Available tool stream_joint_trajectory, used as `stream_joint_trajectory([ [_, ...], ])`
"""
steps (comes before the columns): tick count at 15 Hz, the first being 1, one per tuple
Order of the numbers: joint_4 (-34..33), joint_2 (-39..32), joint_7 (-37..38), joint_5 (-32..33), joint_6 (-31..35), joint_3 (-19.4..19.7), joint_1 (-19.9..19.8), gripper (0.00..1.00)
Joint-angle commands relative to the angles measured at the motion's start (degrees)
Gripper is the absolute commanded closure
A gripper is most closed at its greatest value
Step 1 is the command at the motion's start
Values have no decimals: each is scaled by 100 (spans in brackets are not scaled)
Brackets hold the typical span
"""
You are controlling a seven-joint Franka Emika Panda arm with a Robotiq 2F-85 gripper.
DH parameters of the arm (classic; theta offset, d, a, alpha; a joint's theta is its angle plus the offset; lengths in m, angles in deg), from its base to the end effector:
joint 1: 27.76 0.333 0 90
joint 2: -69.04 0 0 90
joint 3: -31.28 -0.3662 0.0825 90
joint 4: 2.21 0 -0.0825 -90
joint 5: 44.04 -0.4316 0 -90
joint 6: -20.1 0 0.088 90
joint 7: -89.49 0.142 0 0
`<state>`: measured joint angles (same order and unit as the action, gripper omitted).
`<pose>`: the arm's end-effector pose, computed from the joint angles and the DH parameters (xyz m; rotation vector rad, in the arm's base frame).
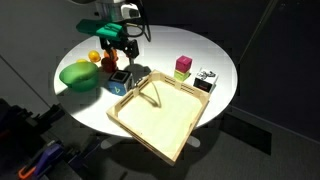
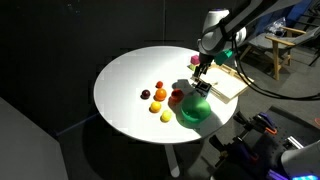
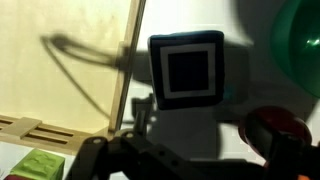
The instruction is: Put the number 4 block in the wooden crate
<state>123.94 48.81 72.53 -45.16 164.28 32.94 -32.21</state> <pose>0.5908 -0.0634 0.1892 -3.1204 -0.2736 0.0583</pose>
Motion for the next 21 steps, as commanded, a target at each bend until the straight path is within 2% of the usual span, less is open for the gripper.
stream_joint_trajectory([
  [1, -258, -331, 88, 254, 65, -44, 24, 0],
  [6, -268, -527, 138, 465, 163, -26, 40, 0],
  [17, -213, -744, 93, 399, 462, -76, -23, 0],
  [19, -236, -781, 103, 396, 400, -72, -28, 27],
  [21, -248, -790, 145, 406, 365, -53, -17, 44],
])
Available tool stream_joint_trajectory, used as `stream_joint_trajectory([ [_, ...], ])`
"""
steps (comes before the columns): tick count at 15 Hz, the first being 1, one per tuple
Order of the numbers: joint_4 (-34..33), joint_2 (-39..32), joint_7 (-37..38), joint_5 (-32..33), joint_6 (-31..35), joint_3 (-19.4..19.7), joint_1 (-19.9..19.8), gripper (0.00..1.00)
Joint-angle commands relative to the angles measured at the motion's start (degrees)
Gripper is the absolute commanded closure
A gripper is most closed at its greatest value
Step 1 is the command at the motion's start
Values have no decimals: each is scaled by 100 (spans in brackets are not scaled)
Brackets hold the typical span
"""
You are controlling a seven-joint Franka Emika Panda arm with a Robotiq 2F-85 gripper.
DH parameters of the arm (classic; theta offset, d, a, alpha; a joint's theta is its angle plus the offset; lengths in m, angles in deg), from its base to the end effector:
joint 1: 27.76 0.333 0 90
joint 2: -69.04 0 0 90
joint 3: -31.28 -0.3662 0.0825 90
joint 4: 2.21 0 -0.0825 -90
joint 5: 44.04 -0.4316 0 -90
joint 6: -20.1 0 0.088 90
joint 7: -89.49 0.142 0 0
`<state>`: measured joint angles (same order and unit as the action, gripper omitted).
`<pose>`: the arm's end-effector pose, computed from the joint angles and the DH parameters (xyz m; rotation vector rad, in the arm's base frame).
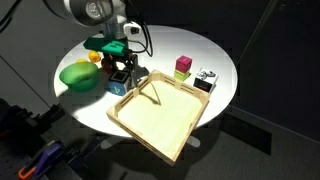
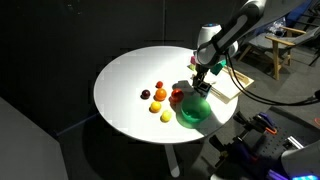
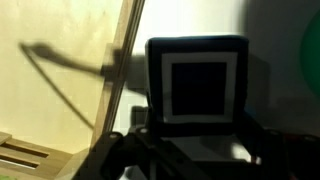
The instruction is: Put the number 4 block in the wooden crate
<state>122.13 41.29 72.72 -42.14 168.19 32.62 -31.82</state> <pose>0.5936 -0.0568 0.1282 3.1053 0.3579 -0.1154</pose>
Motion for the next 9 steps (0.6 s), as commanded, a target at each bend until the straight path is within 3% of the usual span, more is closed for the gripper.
stream_joint_trajectory([
  [1, -67, -9, 151, 111, -45, -11, -44, 51],
  [6, 27, 256, 368, 106, -201, 13, 16, 85],
  [9, 99, 457, 504, 54, -302, 4, 26, 98],
])
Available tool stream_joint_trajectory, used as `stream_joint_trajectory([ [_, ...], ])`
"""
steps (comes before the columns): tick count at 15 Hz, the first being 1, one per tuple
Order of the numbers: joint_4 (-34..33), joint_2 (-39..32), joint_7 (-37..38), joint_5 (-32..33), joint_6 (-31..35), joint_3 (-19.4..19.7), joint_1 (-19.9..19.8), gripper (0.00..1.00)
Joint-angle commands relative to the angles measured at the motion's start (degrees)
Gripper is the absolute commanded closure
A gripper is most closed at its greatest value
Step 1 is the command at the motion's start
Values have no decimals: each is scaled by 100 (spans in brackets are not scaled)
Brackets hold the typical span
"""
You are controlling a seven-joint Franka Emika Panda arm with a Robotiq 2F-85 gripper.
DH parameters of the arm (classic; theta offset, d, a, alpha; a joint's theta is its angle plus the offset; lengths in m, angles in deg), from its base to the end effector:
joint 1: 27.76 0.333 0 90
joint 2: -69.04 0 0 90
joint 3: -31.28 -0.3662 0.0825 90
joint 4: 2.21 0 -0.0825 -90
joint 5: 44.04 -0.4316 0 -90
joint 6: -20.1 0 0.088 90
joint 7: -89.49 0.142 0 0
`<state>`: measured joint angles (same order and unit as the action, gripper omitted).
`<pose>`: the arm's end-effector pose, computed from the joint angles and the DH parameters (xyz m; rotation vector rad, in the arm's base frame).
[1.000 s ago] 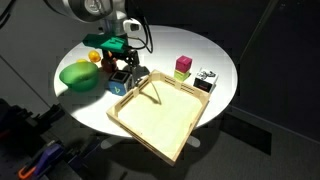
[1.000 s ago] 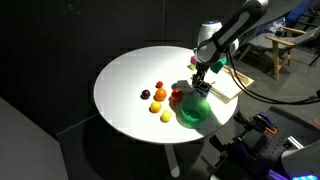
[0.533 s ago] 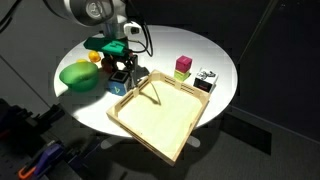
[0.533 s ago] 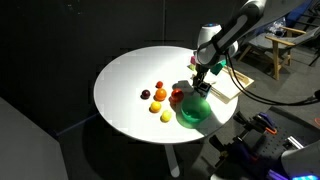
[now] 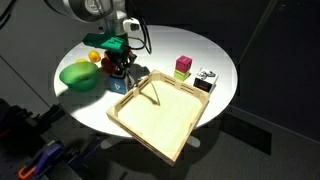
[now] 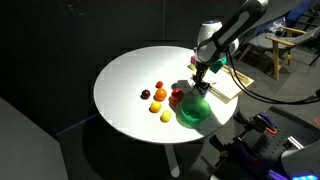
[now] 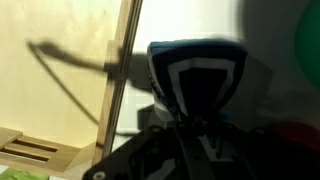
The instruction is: Put the number 4 block in the wooden crate
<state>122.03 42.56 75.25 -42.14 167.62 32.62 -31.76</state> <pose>0.5975 -0.0564 0.1413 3.1091 0.2899 -0.0933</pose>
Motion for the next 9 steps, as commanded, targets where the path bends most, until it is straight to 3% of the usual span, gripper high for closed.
stream_joint_trajectory([
  [1, 131, 406, 329, 40, -290, 8, 30, 95],
  [9, 235, 1164, 1279, -10, -937, 154, 64, 94],
])
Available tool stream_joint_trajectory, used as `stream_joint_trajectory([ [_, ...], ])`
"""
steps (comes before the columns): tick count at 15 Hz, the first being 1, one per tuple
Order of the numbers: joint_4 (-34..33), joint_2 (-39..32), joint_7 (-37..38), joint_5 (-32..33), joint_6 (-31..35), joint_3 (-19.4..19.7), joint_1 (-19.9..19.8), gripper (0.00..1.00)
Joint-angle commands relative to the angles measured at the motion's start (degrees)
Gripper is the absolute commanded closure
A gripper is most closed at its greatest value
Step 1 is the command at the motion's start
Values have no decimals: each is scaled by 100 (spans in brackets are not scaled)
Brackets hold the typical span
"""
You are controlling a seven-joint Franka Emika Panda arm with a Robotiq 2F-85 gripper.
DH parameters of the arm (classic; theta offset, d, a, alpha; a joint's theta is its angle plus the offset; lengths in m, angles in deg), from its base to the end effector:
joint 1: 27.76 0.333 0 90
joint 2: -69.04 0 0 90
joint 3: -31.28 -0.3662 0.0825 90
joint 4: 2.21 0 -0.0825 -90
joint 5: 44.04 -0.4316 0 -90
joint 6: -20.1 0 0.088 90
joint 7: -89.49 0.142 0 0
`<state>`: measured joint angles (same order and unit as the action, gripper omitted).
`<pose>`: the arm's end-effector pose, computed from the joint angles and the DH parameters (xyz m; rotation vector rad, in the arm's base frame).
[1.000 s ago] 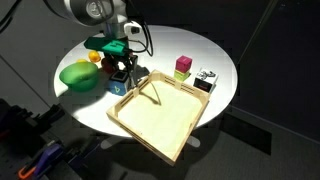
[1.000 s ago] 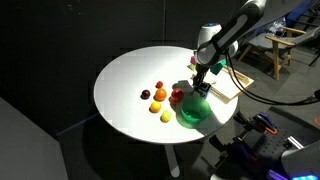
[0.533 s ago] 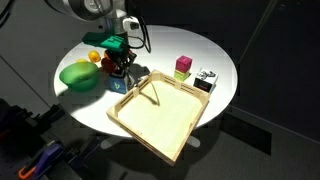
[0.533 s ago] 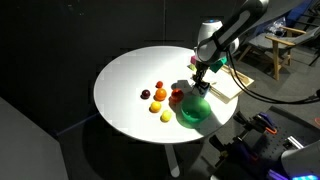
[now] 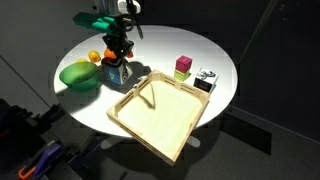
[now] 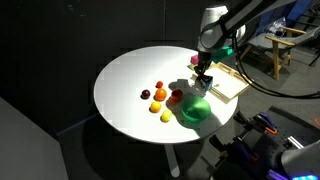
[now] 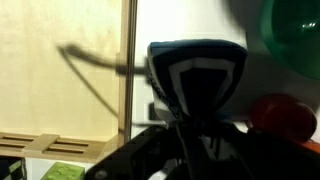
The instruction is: Put the number 4 block in the wooden crate
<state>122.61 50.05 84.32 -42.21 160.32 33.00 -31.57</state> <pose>0.5947 -0.0586 0.2057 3.1163 0.0315 -0.1015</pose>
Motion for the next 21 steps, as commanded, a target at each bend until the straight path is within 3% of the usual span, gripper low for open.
stream_joint_trajectory([
  [1, 179, 490, 467, 4, -265, 143, 37, 94],
  [11, 240, 910, 590, 13, -357, 545, -241, 95],
  [21, 80, 680, -136, -161, -318, 874, -892, 95],
])
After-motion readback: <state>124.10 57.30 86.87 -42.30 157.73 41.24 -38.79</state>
